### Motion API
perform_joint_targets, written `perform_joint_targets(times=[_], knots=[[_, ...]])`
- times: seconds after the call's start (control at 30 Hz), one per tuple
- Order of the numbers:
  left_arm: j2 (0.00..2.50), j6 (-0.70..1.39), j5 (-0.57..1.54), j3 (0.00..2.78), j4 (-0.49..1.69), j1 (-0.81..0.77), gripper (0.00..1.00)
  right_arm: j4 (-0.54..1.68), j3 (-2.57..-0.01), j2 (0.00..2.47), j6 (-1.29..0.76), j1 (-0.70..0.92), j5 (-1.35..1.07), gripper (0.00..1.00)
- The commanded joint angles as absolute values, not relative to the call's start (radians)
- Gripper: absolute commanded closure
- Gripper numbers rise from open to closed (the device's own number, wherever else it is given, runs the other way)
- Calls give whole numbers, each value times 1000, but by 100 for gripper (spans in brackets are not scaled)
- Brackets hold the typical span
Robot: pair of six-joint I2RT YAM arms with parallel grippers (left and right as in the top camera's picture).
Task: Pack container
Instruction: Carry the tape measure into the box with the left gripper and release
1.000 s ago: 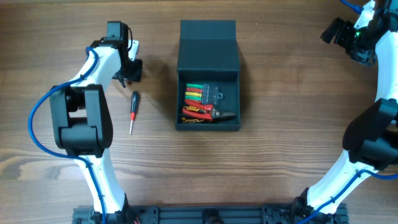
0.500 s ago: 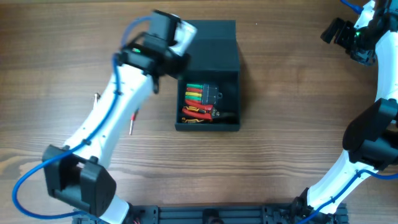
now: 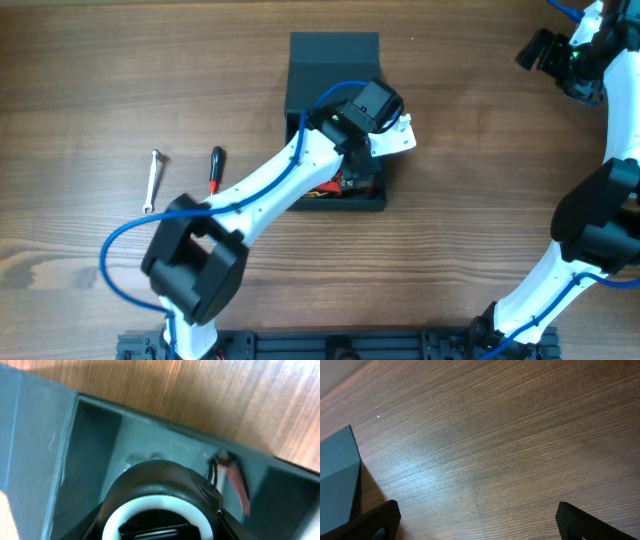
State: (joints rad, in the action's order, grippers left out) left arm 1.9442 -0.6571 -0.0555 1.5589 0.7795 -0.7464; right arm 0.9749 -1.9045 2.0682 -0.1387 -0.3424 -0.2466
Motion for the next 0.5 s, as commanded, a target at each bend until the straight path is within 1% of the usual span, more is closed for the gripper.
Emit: perform_joint_targets(times=[0.0, 0.07, 0.2, 0.23, 0.3, 0.33, 0.37, 0.4, 0.43, 0.47], knots=[[2010, -743, -43, 1563, 693, -728, 96, 972, -1916, 2061, -158, -340, -252, 0], [2042, -810, -38, 1563, 663, -728, 96, 972, -1916, 2061, -159, -340, -252, 0], [2076, -816, -38, 1563, 608, -712, 93, 972, -1916, 2061, -158, -340, -252, 0], [2080, -816, -38, 1563, 598, -704, 92, 972, -1916, 2061, -158, -340, -252, 0], [2082, -816, -39, 1563, 586, -692, 85, 972, -1916, 2061, -158, -340, -252, 0], [2082, -815, -38, 1563, 585, -688, 78, 972, -1916, 2061, -158, -340, -252, 0], [2082, -804, -39, 1563, 584, -683, 66, 972, -1916, 2061, -158, -340, -252, 0], [2082, -778, -39, 1563, 583, -679, 60, 972, -1916, 2061, -158, -340, -252, 0], [2082, -740, -39, 1564, 583, -677, 50, 972, -1916, 2061, -158, -340, -252, 0], [2079, -691, -40, 1564, 584, -677, 44, 972, -1916, 2061, -158, -340, -252, 0]])
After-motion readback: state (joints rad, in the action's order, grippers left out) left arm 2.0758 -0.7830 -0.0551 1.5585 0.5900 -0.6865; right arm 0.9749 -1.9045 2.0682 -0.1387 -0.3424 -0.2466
